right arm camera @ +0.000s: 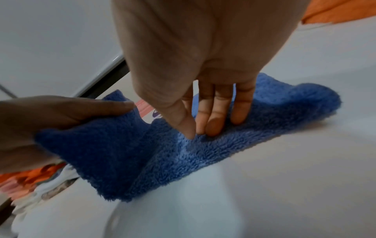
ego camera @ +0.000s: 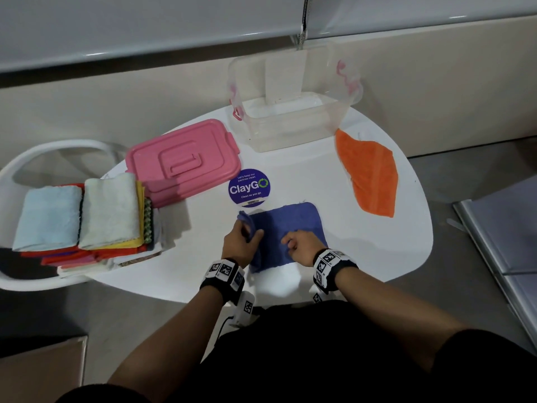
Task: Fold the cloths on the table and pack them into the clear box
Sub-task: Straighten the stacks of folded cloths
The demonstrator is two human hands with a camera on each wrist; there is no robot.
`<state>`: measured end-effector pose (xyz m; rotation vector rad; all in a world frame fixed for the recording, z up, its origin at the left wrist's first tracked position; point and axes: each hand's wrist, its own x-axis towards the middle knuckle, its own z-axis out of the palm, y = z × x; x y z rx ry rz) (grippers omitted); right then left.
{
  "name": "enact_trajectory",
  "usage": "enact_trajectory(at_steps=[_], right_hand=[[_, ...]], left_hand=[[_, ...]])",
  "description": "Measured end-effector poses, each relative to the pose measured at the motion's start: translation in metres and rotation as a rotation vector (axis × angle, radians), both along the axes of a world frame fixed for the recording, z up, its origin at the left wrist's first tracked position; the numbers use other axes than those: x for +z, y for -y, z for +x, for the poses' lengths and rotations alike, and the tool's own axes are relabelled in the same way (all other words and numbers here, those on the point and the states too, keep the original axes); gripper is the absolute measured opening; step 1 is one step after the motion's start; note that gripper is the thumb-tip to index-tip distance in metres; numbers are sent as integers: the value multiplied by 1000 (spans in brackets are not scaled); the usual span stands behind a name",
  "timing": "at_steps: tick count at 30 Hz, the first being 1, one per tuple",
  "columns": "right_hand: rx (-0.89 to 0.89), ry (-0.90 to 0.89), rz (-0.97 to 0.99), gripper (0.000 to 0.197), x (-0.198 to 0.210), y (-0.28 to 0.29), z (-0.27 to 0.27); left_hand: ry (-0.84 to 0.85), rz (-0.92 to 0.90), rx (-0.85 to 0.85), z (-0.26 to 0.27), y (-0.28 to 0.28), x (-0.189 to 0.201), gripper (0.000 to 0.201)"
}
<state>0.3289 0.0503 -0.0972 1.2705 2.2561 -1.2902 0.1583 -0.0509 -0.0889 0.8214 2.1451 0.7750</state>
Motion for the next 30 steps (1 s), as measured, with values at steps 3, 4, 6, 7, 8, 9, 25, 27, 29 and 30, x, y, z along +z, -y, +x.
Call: enact_trajectory(at_steps=[3, 4, 6, 7, 8, 9, 25, 27, 29, 30], right_hand=[[-45, -5, -36, 38, -2, 0, 5], [-38, -2, -34, 37, -1, 0, 6], [-26, 8, -19, 33, 0, 1, 9], [-17, 13, -8, 31, 0, 2, 9], [-10, 13, -2, 27, 1, 3, 8], [-10, 13, -3, 23, 1, 5, 8], [290, 0, 428, 26, 3, 13, 39], [354, 62, 368, 33, 0, 18, 45], [366, 118, 388, 47, 0, 24, 49], [373, 140, 396, 55, 0, 26, 50]], left_hand=[[109, -10, -100, 14, -7, -2, 34], [93, -17, -126, 16, -8, -3, 34], [-84, 16, -142, 11, -10, -7, 31], [-203, 34, -143, 5, -11, -9, 29], [-299, 29, -153, -2, -13, -13, 31], [-358, -6, -184, -9, -15, -15, 38], [-515, 65, -733, 6, 21, -20, 46], [-498, 20, -982, 4, 13, -17, 62], [-505, -64, -1111, 1, 4, -16, 72], [-514, -81, -1130, 0, -1, -16, 72]])
